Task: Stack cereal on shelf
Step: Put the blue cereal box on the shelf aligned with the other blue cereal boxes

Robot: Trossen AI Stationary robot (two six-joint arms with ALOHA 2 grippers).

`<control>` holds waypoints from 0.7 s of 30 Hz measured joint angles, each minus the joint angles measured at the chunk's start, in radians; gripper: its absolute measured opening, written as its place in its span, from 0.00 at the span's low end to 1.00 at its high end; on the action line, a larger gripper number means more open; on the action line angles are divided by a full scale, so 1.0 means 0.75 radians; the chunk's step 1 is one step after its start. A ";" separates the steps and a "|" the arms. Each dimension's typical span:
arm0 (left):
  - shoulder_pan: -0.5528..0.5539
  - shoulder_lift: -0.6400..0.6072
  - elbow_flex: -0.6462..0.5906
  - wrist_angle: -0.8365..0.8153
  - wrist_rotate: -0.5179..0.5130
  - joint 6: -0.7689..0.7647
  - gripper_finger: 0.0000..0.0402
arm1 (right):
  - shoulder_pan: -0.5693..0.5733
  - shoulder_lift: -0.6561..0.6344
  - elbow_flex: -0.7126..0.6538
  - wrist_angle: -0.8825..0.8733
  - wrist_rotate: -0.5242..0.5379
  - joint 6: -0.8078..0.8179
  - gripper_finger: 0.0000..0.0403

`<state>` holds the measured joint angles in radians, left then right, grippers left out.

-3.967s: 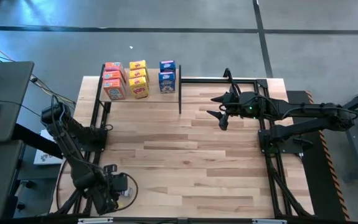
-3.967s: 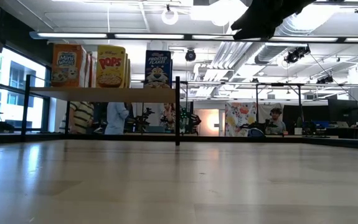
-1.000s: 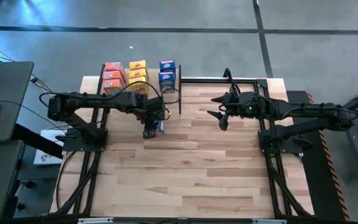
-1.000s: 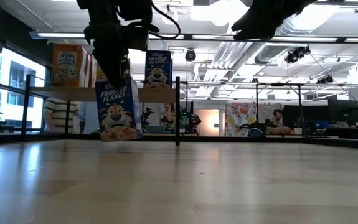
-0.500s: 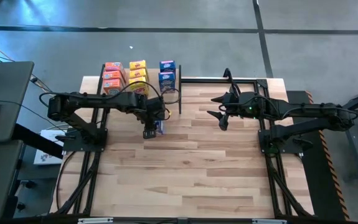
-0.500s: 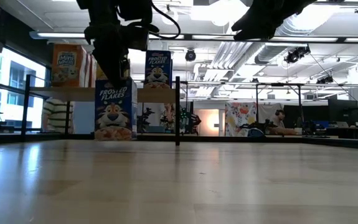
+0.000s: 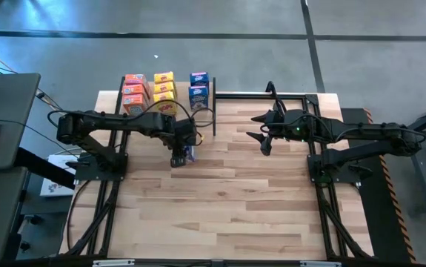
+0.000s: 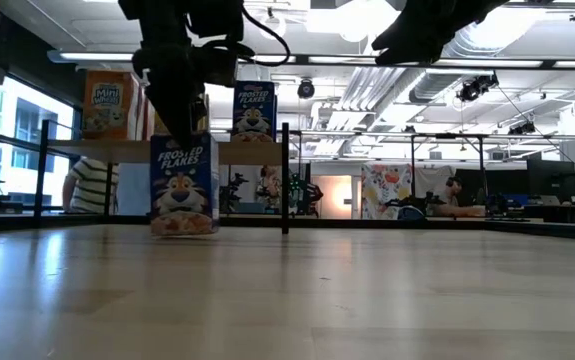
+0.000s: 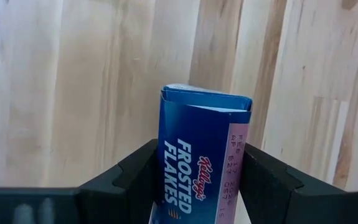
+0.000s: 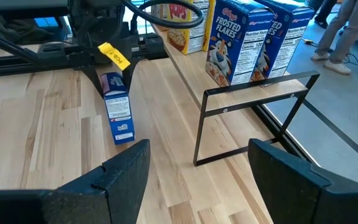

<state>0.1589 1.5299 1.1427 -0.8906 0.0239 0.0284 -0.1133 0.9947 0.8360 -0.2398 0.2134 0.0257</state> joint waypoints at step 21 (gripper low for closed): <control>0.001 -0.002 0.000 0.008 -0.010 0.001 0.58 | 0.000 0.000 0.000 -0.005 0.000 0.000 0.66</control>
<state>0.1593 1.5288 1.1427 -0.8846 0.0164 0.0295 -0.1134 0.9947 0.8360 -0.2436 0.2134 0.0257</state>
